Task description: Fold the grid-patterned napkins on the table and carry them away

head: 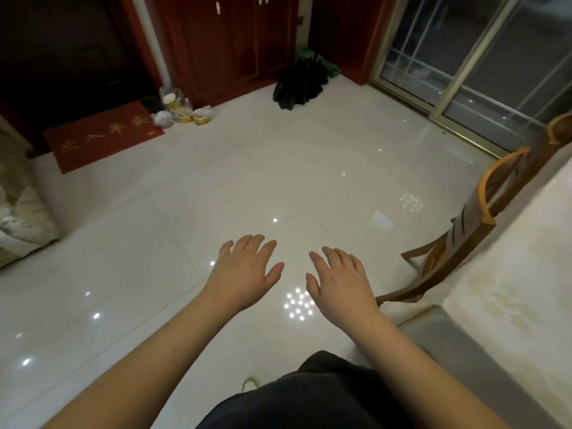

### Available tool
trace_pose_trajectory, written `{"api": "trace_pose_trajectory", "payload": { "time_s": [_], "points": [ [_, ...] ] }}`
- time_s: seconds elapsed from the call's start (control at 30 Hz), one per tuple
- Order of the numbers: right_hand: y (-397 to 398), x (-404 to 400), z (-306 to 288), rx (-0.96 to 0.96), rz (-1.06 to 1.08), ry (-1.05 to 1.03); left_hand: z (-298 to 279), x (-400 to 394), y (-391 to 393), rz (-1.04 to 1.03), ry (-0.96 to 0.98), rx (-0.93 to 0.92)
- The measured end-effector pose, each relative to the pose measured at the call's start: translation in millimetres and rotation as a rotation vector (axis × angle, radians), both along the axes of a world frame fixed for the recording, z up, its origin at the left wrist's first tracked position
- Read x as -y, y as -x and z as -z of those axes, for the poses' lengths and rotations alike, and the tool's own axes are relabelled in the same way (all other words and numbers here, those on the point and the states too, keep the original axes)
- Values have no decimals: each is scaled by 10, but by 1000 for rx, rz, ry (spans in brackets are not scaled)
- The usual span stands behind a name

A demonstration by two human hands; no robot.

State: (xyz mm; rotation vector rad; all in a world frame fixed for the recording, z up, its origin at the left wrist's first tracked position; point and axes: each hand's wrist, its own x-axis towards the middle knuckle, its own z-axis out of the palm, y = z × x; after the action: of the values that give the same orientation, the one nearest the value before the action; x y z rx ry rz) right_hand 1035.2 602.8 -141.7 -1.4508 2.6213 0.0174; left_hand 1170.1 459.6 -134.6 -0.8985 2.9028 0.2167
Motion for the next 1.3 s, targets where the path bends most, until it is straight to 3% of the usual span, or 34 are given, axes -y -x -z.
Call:
{"api": "trace_pose_trajectory", "payload": {
  "time_s": [0.43, 0.9, 1.3],
  "points": [
    [1915, 442, 209, -7, 196, 31, 98, 575, 2239, 250, 22, 111],
    [3615, 773, 108, 54, 362, 51, -4, 1053, 4265, 437, 57, 66],
    [4999, 1990, 45, 44, 412, -1, 120, 2341, 5723, 513, 24, 25]
  ]
}}
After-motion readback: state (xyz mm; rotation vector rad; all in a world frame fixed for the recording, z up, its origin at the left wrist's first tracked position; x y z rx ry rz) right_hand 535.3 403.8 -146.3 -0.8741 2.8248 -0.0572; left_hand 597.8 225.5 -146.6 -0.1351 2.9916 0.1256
